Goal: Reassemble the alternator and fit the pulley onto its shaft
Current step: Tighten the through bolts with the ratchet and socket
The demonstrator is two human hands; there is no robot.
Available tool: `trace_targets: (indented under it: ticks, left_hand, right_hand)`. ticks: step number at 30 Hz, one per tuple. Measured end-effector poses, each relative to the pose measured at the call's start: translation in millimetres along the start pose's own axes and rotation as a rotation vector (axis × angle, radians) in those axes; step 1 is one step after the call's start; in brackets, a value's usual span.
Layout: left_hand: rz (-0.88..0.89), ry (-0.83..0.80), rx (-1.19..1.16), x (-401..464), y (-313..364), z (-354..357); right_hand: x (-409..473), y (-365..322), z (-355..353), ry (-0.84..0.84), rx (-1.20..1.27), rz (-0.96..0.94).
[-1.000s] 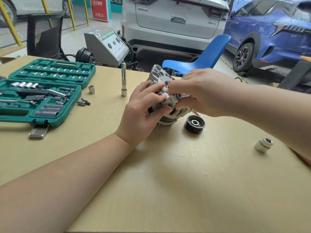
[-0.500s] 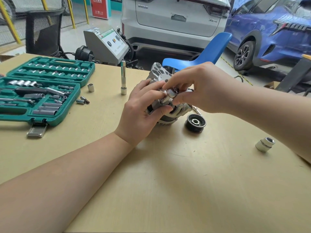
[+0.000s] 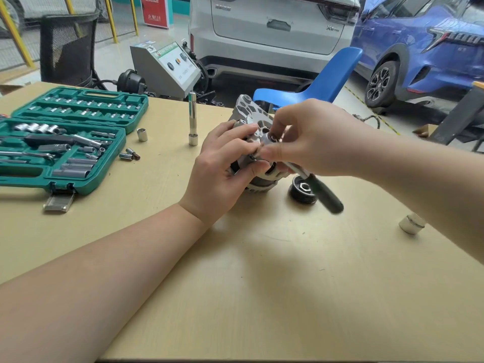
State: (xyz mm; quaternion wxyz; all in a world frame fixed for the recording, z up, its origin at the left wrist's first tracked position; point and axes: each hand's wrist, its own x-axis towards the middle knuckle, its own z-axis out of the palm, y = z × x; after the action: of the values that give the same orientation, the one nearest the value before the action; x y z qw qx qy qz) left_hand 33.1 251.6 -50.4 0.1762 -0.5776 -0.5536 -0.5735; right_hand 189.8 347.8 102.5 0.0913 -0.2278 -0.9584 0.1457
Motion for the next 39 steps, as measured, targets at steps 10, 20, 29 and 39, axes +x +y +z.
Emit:
trace_targets:
  ticks: [10, 20, 29, 39]
  left_hand:
    - [-0.009, 0.002, 0.017, -0.4, 1.0, 1.7]
    - [-0.048, -0.008, 0.03, -0.5, 5.3, 1.3]
    - [-0.011, -0.006, 0.01, 0.2, 2.8, 0.4]
    - [-0.044, -0.004, 0.014, -0.3, 4.4, 1.2]
  right_hand:
    - [7.3, 3.3, -15.5, 0.026, -0.511, -0.518]
    - [2.7, 2.9, 15.6, 0.153, 0.032, 0.07]
    - [-3.5, 6.3, -4.4, 0.101, -0.485, -0.376]
    - [2.5, 10.5, -1.7, 0.119, -0.312, -0.323]
